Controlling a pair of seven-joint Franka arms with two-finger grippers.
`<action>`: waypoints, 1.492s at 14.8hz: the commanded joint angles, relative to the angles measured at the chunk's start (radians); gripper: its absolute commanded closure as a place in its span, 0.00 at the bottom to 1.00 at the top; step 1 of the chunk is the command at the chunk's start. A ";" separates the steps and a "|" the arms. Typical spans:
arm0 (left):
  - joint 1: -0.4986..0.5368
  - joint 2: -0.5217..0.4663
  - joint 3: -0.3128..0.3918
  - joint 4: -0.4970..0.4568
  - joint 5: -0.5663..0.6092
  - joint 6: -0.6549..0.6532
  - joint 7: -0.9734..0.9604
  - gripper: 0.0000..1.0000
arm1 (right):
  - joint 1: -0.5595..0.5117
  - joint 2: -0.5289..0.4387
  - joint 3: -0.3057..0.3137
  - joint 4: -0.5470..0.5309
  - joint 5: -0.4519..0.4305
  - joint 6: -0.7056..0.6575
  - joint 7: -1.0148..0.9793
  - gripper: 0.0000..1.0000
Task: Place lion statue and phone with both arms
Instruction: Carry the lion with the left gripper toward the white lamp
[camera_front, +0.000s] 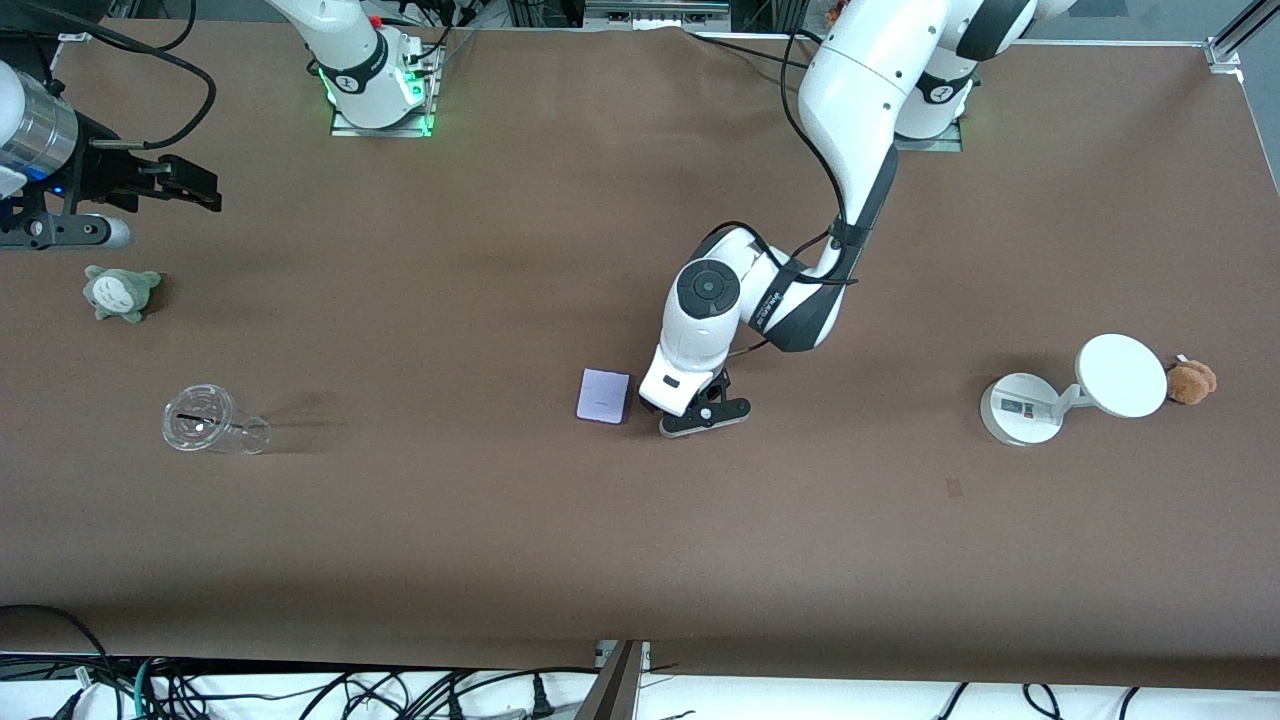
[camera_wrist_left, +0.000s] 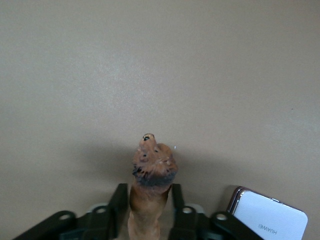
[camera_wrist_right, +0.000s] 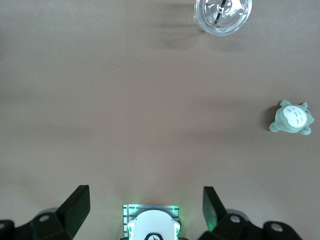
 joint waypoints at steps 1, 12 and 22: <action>0.003 -0.005 0.014 0.016 0.049 -0.019 0.009 1.00 | -0.011 -0.006 0.003 -0.003 -0.016 -0.005 -0.016 0.00; 0.277 -0.340 -0.006 -0.312 0.041 -0.109 0.519 1.00 | -0.011 -0.006 0.001 0.003 -0.005 0.003 -0.002 0.00; 0.616 -0.388 -0.158 -0.578 0.015 0.109 0.834 1.00 | -0.008 -0.004 0.006 0.004 -0.001 0.010 0.006 0.00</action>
